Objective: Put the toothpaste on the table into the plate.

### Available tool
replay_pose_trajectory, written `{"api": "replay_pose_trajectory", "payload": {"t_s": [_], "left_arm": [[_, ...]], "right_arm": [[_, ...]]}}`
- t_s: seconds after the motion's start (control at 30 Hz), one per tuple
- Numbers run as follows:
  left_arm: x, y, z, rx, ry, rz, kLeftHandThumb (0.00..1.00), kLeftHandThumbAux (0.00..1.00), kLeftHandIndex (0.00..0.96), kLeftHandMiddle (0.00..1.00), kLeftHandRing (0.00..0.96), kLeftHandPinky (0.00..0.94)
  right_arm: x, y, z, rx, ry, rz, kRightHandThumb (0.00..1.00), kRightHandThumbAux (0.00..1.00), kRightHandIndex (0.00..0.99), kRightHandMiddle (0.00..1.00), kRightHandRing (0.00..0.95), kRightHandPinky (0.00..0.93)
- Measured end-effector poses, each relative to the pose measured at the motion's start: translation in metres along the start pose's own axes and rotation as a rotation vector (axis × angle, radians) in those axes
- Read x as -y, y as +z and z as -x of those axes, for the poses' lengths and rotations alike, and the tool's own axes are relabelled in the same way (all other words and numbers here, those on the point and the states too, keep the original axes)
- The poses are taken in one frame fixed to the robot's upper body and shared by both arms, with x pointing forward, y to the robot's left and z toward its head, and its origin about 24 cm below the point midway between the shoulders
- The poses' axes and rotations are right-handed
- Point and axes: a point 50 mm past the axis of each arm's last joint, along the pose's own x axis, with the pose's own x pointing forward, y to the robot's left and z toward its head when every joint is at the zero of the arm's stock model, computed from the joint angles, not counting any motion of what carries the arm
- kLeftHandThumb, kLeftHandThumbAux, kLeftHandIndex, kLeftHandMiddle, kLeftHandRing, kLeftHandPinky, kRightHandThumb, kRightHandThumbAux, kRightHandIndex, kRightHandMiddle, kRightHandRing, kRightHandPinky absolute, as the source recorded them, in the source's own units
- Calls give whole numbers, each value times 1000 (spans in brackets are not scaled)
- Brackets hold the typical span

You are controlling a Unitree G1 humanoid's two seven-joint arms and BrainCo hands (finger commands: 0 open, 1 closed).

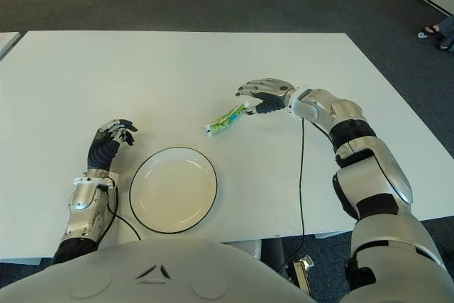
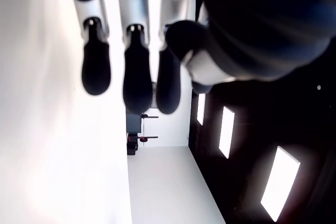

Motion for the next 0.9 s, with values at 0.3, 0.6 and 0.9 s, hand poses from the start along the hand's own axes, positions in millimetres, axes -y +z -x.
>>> {"api": "replay_pose_trajectory", "payload": {"t_s": [0.3, 0.6, 0.9], "left_arm": [[-2, 0, 0, 0, 2, -4, 832, 679, 405, 506, 620, 605], [-2, 0, 0, -4, 7, 9, 833, 677, 409, 508, 629, 617], [-2, 0, 0, -1, 7, 14, 836, 675, 419, 503, 644, 648]], "right_arm": [[3, -1, 1, 5, -138, 51, 491, 133, 0, 0, 0, 0], [2, -2, -2, 22, -148, 172, 504, 146, 0, 0, 0, 0], [5, -11, -10, -46, -131, 295, 532, 152, 0, 0, 0, 0]]}}
